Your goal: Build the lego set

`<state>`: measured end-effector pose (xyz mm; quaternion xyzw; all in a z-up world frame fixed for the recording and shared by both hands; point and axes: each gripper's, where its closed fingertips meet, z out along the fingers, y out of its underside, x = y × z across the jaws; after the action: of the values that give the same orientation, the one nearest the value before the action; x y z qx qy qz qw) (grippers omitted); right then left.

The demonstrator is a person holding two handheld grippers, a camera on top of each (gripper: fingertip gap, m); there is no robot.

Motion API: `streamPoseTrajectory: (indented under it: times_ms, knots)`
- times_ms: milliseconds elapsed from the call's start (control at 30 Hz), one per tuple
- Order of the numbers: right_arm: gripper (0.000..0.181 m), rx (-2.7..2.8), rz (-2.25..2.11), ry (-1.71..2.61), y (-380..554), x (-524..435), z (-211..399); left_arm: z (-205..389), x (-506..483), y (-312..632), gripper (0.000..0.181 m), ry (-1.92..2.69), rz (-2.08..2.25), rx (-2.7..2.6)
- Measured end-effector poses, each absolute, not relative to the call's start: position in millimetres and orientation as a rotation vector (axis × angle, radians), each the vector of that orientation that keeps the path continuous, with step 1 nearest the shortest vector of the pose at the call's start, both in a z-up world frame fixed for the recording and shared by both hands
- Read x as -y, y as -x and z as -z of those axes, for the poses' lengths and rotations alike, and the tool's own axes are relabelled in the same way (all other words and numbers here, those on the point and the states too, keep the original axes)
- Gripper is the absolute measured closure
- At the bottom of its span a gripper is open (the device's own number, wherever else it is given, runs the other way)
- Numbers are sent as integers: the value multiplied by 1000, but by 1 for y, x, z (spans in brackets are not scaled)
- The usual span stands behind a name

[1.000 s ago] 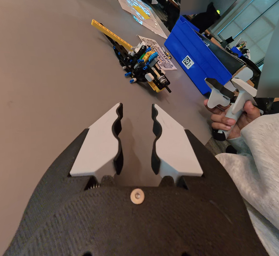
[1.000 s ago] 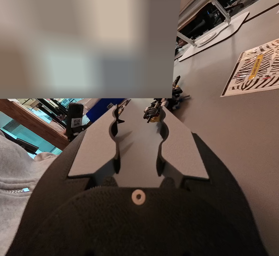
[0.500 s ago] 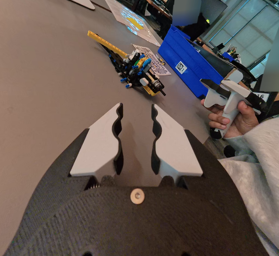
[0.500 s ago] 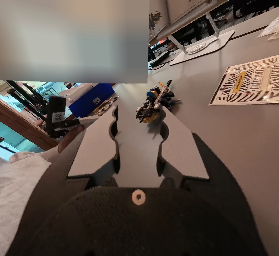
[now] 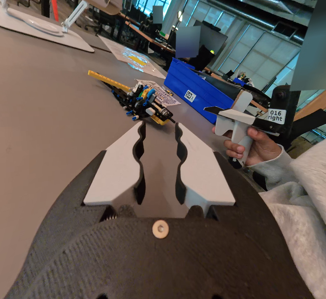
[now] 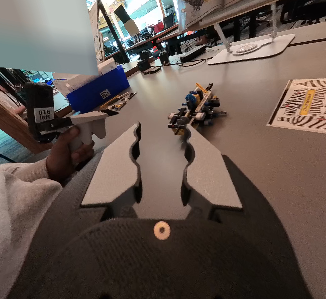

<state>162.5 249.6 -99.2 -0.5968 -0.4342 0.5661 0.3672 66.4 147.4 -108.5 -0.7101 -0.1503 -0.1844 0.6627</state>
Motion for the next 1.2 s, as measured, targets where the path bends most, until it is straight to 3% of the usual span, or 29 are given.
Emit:
streamPoseTrajectory:
  times_ms: [500,1200]
  knots:
    - [143,1279,-1369,1532,-147,-225,113,94,-138,-76,155,1509,406,241]
    - [131,1525,-1497,1454,-102,-182,115,96,-139,-72,154,1517,425,276]
